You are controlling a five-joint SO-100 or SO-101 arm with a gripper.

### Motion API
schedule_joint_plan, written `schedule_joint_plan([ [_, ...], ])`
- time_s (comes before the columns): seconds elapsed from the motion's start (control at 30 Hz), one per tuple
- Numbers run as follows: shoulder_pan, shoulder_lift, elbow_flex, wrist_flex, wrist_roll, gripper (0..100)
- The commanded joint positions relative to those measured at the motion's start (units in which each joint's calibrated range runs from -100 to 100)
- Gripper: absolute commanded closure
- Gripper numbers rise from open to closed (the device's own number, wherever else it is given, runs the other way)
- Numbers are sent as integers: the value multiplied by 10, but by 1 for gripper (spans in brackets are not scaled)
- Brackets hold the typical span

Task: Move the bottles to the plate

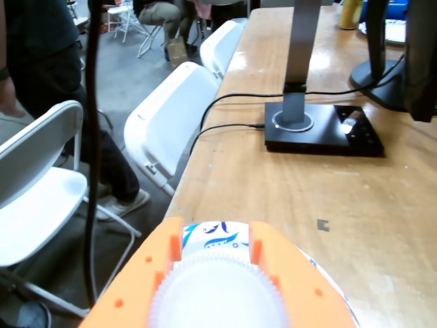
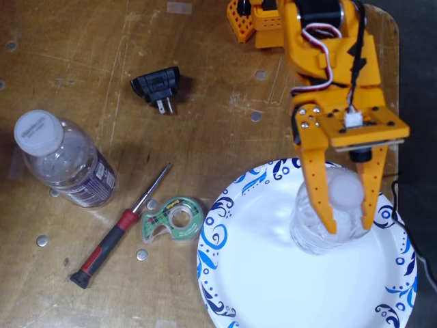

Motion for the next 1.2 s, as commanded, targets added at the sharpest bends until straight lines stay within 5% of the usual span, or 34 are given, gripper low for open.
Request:
schedule_joint_plan([
  [0.0, -21, 9, -31, -7, -1, 99],
  [0.5, -72, 54, -29, -15, -3, 99],
  [0.77, -73, 98, -5, -148, 1, 99],
  [1.17, -69, 85, 70, -161, 2, 99],
])
